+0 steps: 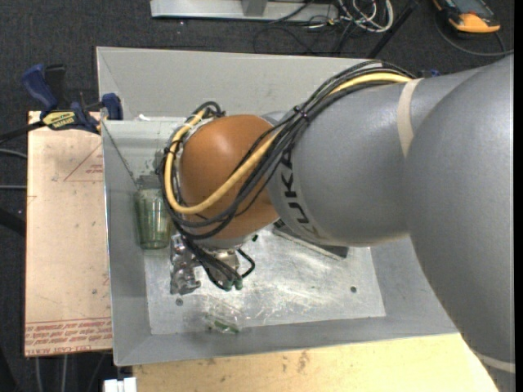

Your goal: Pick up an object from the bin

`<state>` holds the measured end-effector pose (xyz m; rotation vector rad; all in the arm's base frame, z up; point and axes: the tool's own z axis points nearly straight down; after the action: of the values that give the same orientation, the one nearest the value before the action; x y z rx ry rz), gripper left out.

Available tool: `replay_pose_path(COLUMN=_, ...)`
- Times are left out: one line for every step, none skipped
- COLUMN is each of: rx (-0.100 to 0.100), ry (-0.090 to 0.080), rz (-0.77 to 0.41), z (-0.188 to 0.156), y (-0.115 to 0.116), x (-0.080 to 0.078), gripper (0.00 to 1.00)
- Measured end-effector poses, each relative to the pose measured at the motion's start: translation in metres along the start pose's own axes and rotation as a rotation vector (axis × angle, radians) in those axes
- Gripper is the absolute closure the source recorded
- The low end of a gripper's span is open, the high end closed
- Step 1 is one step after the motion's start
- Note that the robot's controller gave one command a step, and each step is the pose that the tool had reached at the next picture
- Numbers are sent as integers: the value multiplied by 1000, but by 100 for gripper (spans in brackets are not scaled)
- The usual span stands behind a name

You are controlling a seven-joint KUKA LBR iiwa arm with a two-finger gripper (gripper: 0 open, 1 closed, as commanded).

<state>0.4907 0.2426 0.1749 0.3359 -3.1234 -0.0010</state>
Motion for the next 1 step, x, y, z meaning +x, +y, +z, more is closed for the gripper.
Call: replay_pose_path(rx=-1, ry=-2, rz=-90, z=12, y=-58, x=-17, gripper=100)
